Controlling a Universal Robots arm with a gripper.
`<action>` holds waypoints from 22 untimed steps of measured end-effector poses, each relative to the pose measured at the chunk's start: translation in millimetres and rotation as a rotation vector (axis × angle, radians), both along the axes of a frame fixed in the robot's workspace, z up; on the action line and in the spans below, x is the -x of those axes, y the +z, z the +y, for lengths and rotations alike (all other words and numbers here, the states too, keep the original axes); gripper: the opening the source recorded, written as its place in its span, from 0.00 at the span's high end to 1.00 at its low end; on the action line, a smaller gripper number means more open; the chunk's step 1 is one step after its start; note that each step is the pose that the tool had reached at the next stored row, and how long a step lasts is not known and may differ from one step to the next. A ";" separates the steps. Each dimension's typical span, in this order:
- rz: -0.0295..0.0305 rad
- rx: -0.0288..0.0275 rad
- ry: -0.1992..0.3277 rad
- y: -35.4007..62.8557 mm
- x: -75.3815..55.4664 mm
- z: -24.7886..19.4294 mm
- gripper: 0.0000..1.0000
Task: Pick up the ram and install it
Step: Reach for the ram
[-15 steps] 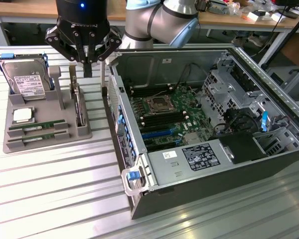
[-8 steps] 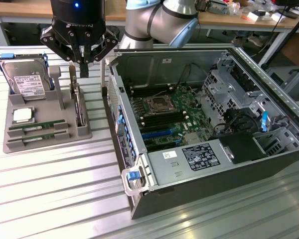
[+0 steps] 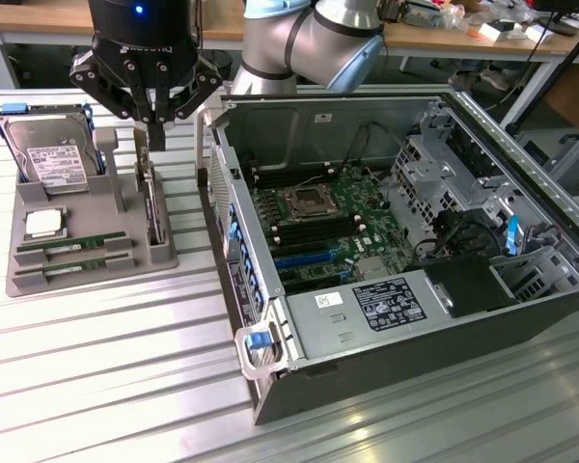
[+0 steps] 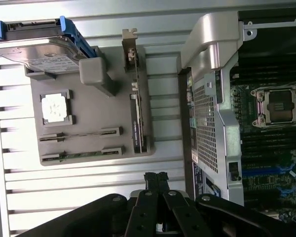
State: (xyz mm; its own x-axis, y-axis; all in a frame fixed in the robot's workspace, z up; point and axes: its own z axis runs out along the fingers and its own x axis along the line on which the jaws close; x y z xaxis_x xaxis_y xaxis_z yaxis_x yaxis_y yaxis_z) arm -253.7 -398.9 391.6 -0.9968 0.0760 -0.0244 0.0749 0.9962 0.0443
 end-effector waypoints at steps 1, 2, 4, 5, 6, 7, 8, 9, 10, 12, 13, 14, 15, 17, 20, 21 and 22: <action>-0.0001 -0.0001 0.000 -0.1 0.9 0.0 0.89; 0.0000 0.0000 0.000 0.0 1.3 0.0 0.89; 0.0000 0.0000 0.000 0.0 2.5 0.0 0.89; 0.0000 0.0000 0.000 0.0 3.6 0.0 0.89; 0.0000 0.0000 0.000 0.0 4.9 0.0 0.89; -0.0001 -0.0001 0.000 0.0 5.6 0.0 0.89; 0.0000 0.0000 0.000 0.0 6.4 0.0 0.89; 0.0000 0.0000 0.000 0.0 6.8 0.0 0.89; 0.0000 0.0000 0.000 0.0 7.4 0.0 0.89; 0.0000 0.0000 0.000 0.0 9.0 0.0 0.89; 0.0000 0.0000 0.000 0.0 9.8 0.0 0.89; 0.0000 0.0000 0.000 0.0 10.3 0.0 0.89; 0.0000 0.0000 0.000 -0.1 11.0 0.0 0.89; 0.0000 0.0000 0.000 0.0 12.9 0.0 0.89; 0.0000 0.0000 0.000 0.0 16.4 0.0 0.89; -0.0001 0.0000 0.000 -0.1 17.4 0.0 0.89; 0.0000 0.0000 0.000 0.0 18.3 0.0 0.89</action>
